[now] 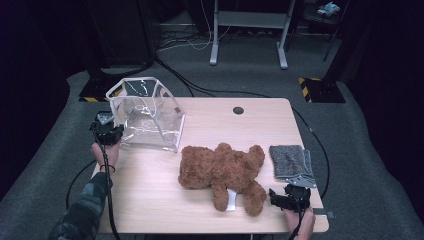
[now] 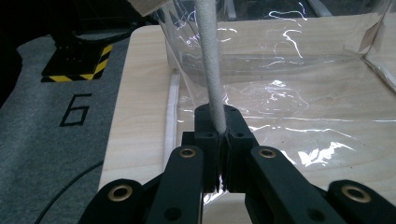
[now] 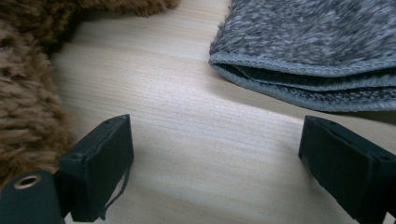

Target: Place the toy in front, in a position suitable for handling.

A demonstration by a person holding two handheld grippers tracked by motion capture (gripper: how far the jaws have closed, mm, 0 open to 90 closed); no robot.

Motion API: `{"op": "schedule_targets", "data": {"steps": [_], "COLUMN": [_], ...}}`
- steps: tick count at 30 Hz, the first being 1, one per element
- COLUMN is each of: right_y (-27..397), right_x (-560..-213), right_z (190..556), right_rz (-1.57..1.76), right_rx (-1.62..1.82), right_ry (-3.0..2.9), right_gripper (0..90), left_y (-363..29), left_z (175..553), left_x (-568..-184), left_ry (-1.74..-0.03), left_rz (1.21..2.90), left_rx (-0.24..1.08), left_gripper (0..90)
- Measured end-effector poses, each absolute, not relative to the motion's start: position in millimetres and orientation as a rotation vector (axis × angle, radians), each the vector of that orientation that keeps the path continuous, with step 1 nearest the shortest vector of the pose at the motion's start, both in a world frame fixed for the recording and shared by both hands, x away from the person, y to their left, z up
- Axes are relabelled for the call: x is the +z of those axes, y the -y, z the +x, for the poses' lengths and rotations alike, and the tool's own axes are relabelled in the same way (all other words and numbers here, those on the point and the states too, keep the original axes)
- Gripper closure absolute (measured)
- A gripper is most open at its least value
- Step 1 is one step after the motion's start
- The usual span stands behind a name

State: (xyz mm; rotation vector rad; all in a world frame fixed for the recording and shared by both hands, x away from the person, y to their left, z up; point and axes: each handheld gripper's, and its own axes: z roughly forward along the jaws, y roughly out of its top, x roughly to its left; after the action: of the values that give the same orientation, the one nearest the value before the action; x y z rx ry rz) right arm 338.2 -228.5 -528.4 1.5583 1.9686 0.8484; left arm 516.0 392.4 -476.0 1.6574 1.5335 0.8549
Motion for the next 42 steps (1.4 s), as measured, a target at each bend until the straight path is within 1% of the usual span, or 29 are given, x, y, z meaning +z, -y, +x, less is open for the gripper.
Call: {"op": "schedule_targets", "data": {"steps": [8,16,17,18,21,23,24,28,30,32,36,37,38,42], "right_y": [228,228,228,228,228,228,228,228,228,228,228,228,228,228], "right_x": [-528,-528,-528,-528,-528,-528,-528,-528,-528,-528,-528,-528,-528,-528], "right_z": [338,338,338,338,338,338,338,338,338,338,338,338,338,338], "right_rz": [1.558,1.558,1.558,1.558,1.558,1.558,1.558,1.558,1.558,1.558,1.558,1.558,1.558,1.558], "right_rx": [0.848,0.848,0.848,0.848,0.848,0.848,0.848,0.848,0.848,0.848,0.848,0.848,0.848,0.848], "right_ry": [-1.968,-1.968,-1.968,-1.968,-1.968,-1.968,-1.968,-1.967,-1.967,-1.967,-1.967,-1.967,-1.967,-1.967], "right_gripper": [9.5,9.6,9.6,9.6,9.6,9.6,9.6,9.6,9.6,9.6,9.6,9.6,9.6,9.6], "left_y": [-398,-402,-403,-404,-405,-404,-403,-394,-389,-383,-374,-371,-364,-348], "left_z": [506,501,500,499,496,491,489,480,476,474,471,470,468,465], "left_x": [-477,-475,-474,-472,-468,-464,-462,-457,-457,-457,-455,-456,-455,-454], "left_ry": [-1.553,-1.571,-1.579,-1.583,-1.574,-1.580,-1.577,-1.521,-1.509,-1.488,-1.458,-1.446,-1.425,-1.381], "left_rz": [1.662,1.654,1.640,1.631,1.623,1.618,1.617,1.638,1.639,1.654,1.668,1.669,1.674,1.700], "left_rx": [0.894,0.878,0.878,0.867,0.857,0.832,0.820,0.821,0.806,0.778,0.765,0.760,0.739,0.698], "left_gripper": [86.5,85.5,83.5,79.3,60.3,51.7,48.8,42.0,36.8,36.2,30.1,30.1,27.5,26.8]}}
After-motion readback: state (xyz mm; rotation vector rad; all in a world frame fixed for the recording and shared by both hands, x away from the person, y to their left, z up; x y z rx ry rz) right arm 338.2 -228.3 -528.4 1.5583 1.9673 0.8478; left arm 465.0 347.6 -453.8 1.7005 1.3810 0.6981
